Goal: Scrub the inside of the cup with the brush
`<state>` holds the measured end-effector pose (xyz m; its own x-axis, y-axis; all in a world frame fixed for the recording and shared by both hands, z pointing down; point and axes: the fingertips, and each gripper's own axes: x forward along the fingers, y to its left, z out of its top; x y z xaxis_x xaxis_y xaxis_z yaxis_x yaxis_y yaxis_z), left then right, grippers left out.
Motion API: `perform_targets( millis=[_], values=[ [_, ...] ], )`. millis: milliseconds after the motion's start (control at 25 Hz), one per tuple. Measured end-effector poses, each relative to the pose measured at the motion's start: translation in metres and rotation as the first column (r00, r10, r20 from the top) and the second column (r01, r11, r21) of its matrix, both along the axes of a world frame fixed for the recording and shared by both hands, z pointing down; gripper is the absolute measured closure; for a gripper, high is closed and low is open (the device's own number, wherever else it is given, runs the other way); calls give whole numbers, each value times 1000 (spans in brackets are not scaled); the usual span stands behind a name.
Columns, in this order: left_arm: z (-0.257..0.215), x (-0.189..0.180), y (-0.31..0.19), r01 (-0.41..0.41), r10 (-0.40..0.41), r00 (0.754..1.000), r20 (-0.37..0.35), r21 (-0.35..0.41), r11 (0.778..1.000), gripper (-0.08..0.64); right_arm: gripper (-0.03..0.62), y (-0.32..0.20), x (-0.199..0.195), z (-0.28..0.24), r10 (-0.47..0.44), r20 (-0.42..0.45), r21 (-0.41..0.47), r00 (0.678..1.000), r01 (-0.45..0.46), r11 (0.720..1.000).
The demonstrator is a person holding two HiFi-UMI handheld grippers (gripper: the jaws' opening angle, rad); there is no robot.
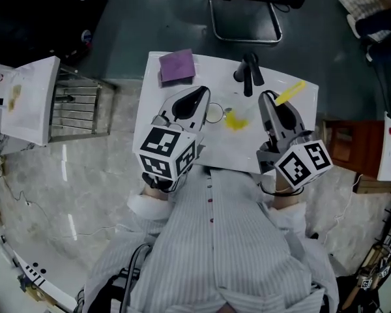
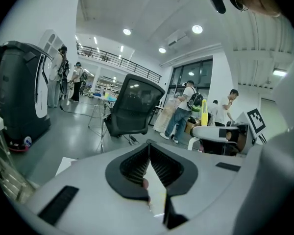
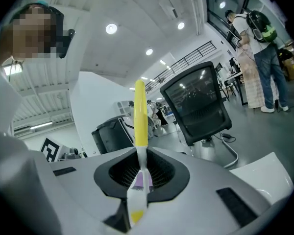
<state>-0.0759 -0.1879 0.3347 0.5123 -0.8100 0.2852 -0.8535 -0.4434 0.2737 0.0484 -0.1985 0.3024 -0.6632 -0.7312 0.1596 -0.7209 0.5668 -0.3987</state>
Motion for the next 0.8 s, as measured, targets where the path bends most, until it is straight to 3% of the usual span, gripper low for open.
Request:
perform_targets(
  millis=[200, 520, 800],
  values=[
    [40, 4, -6, -67, 69, 997, 34, -60, 996, 544, 532, -1, 3, 18, 43, -3, -27, 999, -43, 999],
    [114, 12, 1, -190, 207, 973, 102, -153, 970, 445, 532, 4, 7, 46, 112, -3, -59, 994, -112, 992],
    [183, 23, 10, -275, 313, 942, 123, -256, 927, 369, 532, 10, 15, 68, 176, 6, -81, 984, -174, 981]
  ],
)
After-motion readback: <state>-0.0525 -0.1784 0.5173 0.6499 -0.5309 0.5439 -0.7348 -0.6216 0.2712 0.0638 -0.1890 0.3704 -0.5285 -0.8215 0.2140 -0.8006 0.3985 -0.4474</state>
